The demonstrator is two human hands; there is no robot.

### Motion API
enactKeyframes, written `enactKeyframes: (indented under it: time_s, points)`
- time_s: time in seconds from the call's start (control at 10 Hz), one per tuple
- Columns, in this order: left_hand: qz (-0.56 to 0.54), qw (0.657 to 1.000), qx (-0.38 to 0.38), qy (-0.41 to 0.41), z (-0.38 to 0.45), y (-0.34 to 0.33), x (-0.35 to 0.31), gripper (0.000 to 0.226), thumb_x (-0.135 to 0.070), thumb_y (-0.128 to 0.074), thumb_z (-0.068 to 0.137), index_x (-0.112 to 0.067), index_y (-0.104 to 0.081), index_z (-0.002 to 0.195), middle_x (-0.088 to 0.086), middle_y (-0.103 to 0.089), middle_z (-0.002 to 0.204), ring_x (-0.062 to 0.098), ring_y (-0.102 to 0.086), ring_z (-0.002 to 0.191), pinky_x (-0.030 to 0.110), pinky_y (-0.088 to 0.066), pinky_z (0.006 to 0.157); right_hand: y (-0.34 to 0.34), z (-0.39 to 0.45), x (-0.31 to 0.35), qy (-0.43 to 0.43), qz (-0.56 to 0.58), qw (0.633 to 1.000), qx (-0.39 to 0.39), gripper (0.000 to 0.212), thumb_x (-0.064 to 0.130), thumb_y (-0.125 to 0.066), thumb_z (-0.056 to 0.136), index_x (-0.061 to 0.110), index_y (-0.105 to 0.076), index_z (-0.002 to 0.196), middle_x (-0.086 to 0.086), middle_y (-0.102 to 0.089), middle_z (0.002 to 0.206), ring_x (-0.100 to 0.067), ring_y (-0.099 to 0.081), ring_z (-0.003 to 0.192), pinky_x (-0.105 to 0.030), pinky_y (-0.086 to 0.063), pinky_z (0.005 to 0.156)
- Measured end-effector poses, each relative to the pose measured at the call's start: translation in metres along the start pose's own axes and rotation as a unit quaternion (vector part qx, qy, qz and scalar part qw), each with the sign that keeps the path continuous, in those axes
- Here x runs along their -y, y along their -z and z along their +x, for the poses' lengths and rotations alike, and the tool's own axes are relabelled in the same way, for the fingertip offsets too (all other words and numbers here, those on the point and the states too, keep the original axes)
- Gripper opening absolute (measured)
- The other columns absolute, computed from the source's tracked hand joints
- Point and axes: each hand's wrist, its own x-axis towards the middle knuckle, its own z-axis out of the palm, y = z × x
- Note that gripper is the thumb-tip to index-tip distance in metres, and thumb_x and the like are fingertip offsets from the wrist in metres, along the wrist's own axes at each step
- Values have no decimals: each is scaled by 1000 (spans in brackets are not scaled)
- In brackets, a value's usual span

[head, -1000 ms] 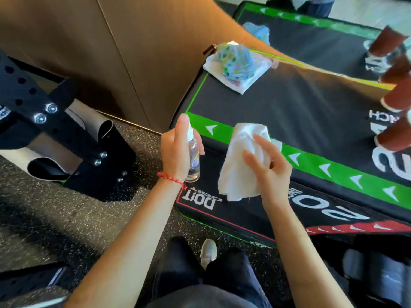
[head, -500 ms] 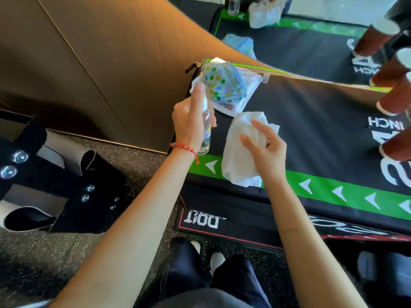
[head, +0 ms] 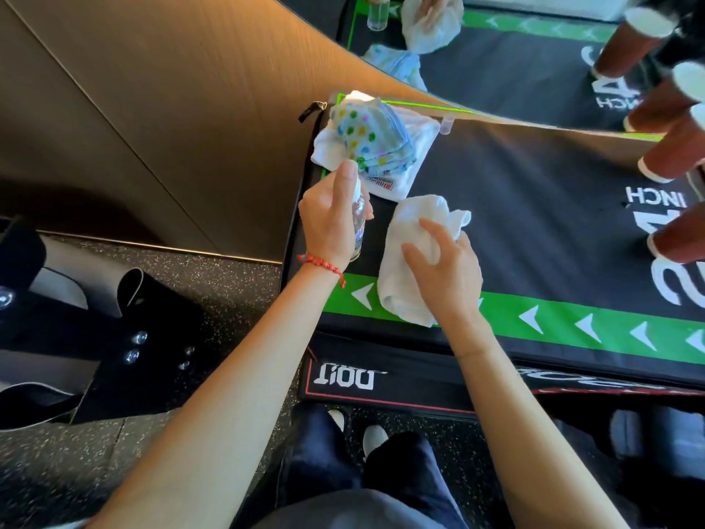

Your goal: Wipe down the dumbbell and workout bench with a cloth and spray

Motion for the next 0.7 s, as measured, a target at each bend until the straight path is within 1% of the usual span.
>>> enactKeyframes:
  time_s: [0.1, 0.2, 0.3, 0.4, 0.5, 0.6, 0.7]
  points:
    - [13, 1000, -5, 2, -5, -1, 1, 65, -57, -35, 80, 0, -53, 54, 4, -53, 46, 19, -49, 47, 34, -41, 58, -1, -3, -6, -6, -23, 999, -27, 42, 42, -61, 82, 34, -54, 123, -6, -45, 108, -28, -53, 95, -32, -41, 80]
    - [24, 1000, -11, 7, -8, 2, 3, 61, -60, -35, 79, -5, -55, 61, 8, -57, 54, 22, -52, 54, 39, -44, 61, -1, -6, -8, -1, -32, 999, -44, 41, 41, -62, 82, 32, -57, 121, -8, -44, 107, -32, -51, 93, -37, -42, 86]
    - [34, 999, -5, 6, -10, 6, 6, 62, -60, -35, 79, -2, -57, 67, 8, -62, 62, 22, -56, 61, 41, -46, 66, 0, -10, -7, 4, -27, 998, -53, 41, 36, -62, 83, 27, -56, 122, -8, -43, 109, -31, -48, 98, -37, -38, 89]
    - [48, 999, 1, -1, -15, 14, 5, 62, -59, -38, 79, -2, -61, 77, 11, -66, 72, 18, -59, 70, 40, -47, 70, 2, -20, -7, 9, -19, 998, -63, 43, 30, -62, 83, 25, -55, 125, -8, -47, 115, -28, -45, 104, -37, -34, 93]
    - [59, 998, 12, -37, -25, 25, 7, 50, -51, -40, 82, -8, -62, 96, -9, -62, 84, -4, -58, 78, 18, -46, 73, 3, -33, -13, 24, -14, 995, -95, 41, 24, -62, 83, 21, -56, 124, -6, -50, 122, -28, -45, 107, -35, -33, 92]
    - [104, 994, 14, -34, -36, 37, 8, 55, -49, -45, 82, -7, -60, 114, -18, -60, 99, -7, -58, 94, 21, -46, 88, 4, -47, -18, 43, -14, 992, -121, 42, 25, -61, 83, 17, -57, 124, -7, -51, 128, -30, -47, 111, -38, -35, 92]
    - [134, 989, 15, -54, -48, 54, 18, 48, -44, -49, 85, -9, -60, 116, -1, -64, 113, 9, -59, 105, 30, -46, 94, 0, -61, -24, 58, -20, 985, -159, 45, 28, -56, 80, 14, -57, 123, -9, -53, 127, -33, -49, 110, -37, -36, 88]
